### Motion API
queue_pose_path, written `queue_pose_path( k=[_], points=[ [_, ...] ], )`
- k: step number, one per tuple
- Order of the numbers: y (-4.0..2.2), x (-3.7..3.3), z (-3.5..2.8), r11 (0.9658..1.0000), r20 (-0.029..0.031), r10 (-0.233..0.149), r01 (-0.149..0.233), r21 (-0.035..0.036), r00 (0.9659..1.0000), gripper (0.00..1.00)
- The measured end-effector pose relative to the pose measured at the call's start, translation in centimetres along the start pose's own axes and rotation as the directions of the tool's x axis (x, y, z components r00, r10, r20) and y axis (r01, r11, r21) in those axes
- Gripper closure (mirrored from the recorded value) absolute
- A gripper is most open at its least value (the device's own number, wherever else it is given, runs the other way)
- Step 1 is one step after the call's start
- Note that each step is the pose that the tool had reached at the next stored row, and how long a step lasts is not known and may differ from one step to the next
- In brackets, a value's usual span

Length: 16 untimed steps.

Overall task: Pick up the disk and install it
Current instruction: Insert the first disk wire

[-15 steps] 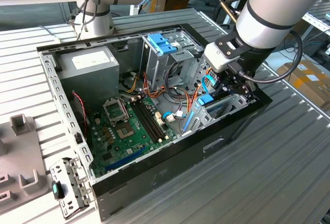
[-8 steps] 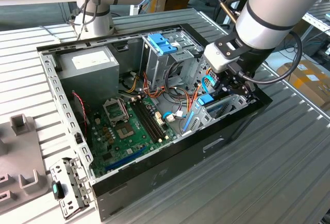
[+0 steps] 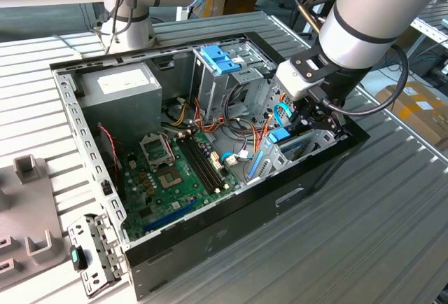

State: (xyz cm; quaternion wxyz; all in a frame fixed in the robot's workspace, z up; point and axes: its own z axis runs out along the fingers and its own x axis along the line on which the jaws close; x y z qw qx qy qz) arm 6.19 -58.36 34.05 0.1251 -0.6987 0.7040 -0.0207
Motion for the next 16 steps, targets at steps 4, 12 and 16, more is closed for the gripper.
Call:
queue_pose_path(
  k=[4, 12, 16],
  points=[
    [0.05, 0.08, 0.23, 1.0000, -0.0001, 0.000, 0.000, 0.0000, 1.0000, 0.84],
    [0.05, 0.09, 0.25, 1.0000, 0.0000, 0.000, 0.000, 0.0000, 1.0000, 0.84],
    [0.06, 0.09, 0.28, 1.0000, 0.0003, 0.000, 0.000, 0.0000, 1.0000, 0.77]
  ],
)
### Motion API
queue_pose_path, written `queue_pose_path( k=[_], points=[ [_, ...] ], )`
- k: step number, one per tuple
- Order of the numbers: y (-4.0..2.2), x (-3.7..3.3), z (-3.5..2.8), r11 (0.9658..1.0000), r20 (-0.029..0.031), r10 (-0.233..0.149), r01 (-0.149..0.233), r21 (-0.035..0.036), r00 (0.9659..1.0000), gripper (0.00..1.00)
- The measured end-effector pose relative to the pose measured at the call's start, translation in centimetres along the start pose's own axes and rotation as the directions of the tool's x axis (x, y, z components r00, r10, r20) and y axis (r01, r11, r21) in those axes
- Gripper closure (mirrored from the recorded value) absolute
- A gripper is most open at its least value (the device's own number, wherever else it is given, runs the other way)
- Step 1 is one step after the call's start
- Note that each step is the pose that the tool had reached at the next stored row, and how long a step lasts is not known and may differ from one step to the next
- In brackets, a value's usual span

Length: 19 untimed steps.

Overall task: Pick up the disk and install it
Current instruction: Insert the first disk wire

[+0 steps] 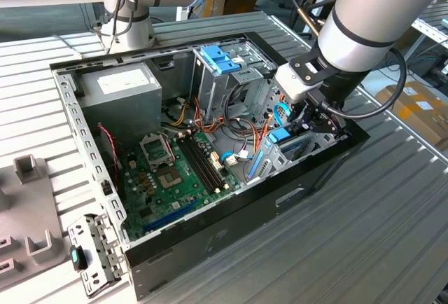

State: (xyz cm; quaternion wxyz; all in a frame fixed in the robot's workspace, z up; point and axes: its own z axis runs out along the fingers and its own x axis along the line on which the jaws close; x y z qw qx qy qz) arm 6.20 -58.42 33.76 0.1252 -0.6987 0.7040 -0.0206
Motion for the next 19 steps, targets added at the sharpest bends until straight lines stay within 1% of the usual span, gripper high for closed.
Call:
queue_pose_path(
  k=[1, 6, 8, 11, 13, 14, 18, 19],
  points=[
    [0.00, 0.00, -0.01, 1.0000, -0.0003, 0.000, 0.000, 0.0000, 1.0000, 0.71],
    [-0.01, -0.01, -0.06, 1.0000, -0.0005, 0.000, 0.000, -0.0001, 1.0000, 0.71],
    [-0.07, -0.05, -0.33, 1.0000, -0.0007, 0.000, 0.000, 0.0000, 1.0000, 0.71],
    [-0.26, -0.18, -1.17, 1.0000, -0.0023, 0.000, 0.000, -0.0001, 1.0000, 0.71],
    [-0.34, -0.23, -1.53, 1.0000, -0.0027, 0.000, 0.000, 0.0000, 1.0000, 0.71],
    [-0.36, -0.25, -1.64, 1.0000, -0.0028, 0.000, 0.000, 0.0000, 1.0000, 0.71],
    [-0.37, -0.25, -1.66, 1.0000, -0.0028, 0.000, 0.000, 0.0000, 1.0000, 0.71],
    [-0.37, -0.25, -1.66, 1.0000, -0.0029, 0.000, 0.000, -0.0028, 1.0000, 0.71]
  ],
)
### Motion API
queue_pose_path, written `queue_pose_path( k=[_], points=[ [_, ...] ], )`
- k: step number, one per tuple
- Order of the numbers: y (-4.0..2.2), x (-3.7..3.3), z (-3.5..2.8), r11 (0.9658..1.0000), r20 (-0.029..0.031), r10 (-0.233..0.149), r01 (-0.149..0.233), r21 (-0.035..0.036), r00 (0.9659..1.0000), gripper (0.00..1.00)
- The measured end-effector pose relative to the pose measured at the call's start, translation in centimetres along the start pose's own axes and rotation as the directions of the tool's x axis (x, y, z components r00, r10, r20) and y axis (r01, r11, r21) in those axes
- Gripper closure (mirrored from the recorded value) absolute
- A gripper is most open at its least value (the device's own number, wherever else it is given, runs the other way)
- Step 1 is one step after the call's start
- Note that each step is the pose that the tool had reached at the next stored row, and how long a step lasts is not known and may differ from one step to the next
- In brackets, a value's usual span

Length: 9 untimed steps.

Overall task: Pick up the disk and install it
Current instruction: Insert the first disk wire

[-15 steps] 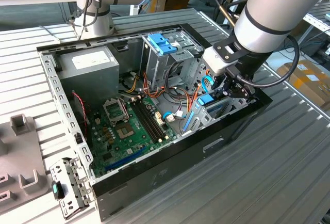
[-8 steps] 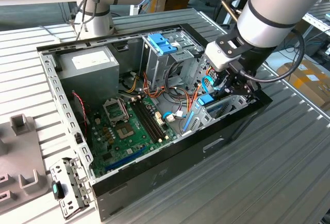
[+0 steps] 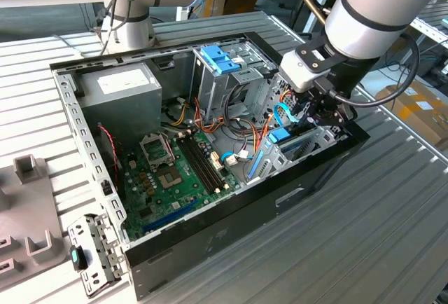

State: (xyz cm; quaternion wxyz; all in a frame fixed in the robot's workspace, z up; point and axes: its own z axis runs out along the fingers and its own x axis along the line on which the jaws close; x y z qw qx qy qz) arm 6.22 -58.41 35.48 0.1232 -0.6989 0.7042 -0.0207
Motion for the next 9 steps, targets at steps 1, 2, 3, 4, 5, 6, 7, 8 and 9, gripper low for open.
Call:
queue_pose_path(
  k=[1, 2, 3, 4, 5, 6, 7, 8, 9],
  points=[
    [0.00, 0.00, 0.00, 1.0000, -0.0002, 0.001, -0.001, -0.0081, 1.0000, 0.71],
    [-0.01, 0.00, 0.02, 0.9992, -0.0012, 0.006, -0.006, -0.0385, 1.0000, 0.71],
    [-0.03, 0.01, 0.08, 0.9961, -0.0025, 0.013, -0.013, -0.0878, 0.9999, 0.71],
    [-0.04, 0.02, 0.09, 0.9941, -0.0033, 0.015, -0.016, -0.1072, 0.9999, 0.71],
    [-0.05, 0.02, 0.10, 0.9919, -0.0040, 0.018, -0.018, -0.1257, 0.9998, 0.71],
    [-0.05, 0.01, 0.10, 0.9905, -0.0045, 0.020, -0.020, -0.1362, 0.9998, 0.71],
    [-0.05, 0.01, 0.10, 0.9904, -0.0045, 0.020, -0.020, -0.1366, 0.9998, 0.71],
    [-0.05, 0.01, 0.11, 0.9904, -0.0045, 0.020, -0.020, -0.1368, 0.9998, 0.71],
    [-0.05, 0.01, 0.11, 0.9903, -0.0044, 0.020, -0.020, -0.1373, 0.9998, 0.71]
  ],
)
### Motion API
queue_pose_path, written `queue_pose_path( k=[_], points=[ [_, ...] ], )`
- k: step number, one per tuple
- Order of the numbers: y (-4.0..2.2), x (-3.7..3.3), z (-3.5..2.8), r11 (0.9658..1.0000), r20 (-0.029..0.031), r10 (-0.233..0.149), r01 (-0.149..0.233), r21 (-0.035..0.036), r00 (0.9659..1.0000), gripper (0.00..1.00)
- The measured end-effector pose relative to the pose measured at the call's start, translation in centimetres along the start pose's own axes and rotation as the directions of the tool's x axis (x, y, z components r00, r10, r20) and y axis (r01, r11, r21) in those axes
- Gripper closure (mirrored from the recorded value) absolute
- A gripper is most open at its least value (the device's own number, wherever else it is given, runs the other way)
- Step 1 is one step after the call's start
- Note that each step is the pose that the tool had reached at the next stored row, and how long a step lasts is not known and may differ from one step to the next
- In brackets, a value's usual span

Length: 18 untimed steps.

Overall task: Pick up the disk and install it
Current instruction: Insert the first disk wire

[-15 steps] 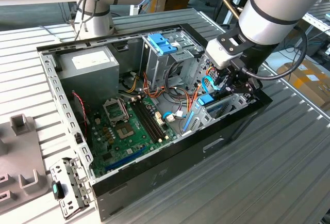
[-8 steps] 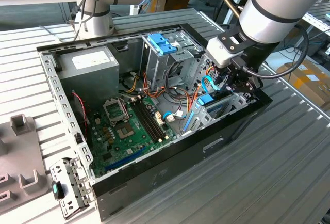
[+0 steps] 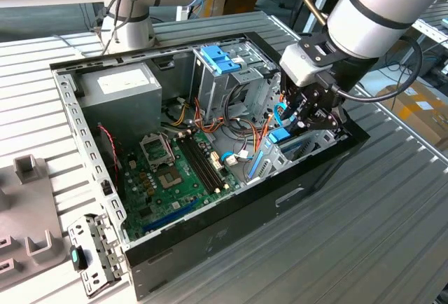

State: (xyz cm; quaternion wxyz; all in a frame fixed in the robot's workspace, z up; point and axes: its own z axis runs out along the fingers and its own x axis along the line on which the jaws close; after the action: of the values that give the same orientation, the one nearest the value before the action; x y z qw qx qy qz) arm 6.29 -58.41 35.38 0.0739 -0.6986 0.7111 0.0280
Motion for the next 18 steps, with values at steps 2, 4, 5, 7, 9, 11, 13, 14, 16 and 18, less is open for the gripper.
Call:
queue_pose_path(
  k=[2, 4, 5, 7, 9, 11, 13, 14, 16, 18],
  points=[
    [0.00, 0.00, 0.00, 1.0000, -0.0001, 0.000, 0.000, -0.0005, 1.0000, 0.71],
    [-0.01, -0.01, -0.08, 1.0000, 0.0000, 0.000, 0.000, -0.0005, 1.0000, 0.71],
    [-0.02, -0.03, -0.22, 1.0000, 0.0000, 0.000, 0.000, -0.0005, 1.0000, 0.71],
    [-0.05, -0.10, -0.67, 1.0000, -0.0006, 0.000, 0.000, -0.0013, 1.0000, 0.71],
    [-0.08, -0.15, -1.01, 1.0000, -0.0042, 0.000, 0.000, -0.0021, 1.0000, 0.71],
    [-0.15, -0.19, -1.28, 1.0000, -0.0072, 0.000, 0.000, -0.0038, 1.0000, 0.71],
    [-0.27, -0.20, -1.28, 1.0000, -0.0072, 0.000, -0.001, -0.0067, 1.0000, 0.71],
    [-0.45, -0.19, -1.27, 0.9999, -0.0076, 0.001, -0.001, -0.0110, 1.0000, 0.71],
    [-1.20, -0.20, -1.22, 0.9995, -0.0087, 0.004, -0.004, -0.0299, 1.0000, 0.71],
    [-1.87, -0.22, -1.18, 0.9991, -0.0094, 0.005, -0.006, -0.0428, 0.9999, 0.71]
  ],
)
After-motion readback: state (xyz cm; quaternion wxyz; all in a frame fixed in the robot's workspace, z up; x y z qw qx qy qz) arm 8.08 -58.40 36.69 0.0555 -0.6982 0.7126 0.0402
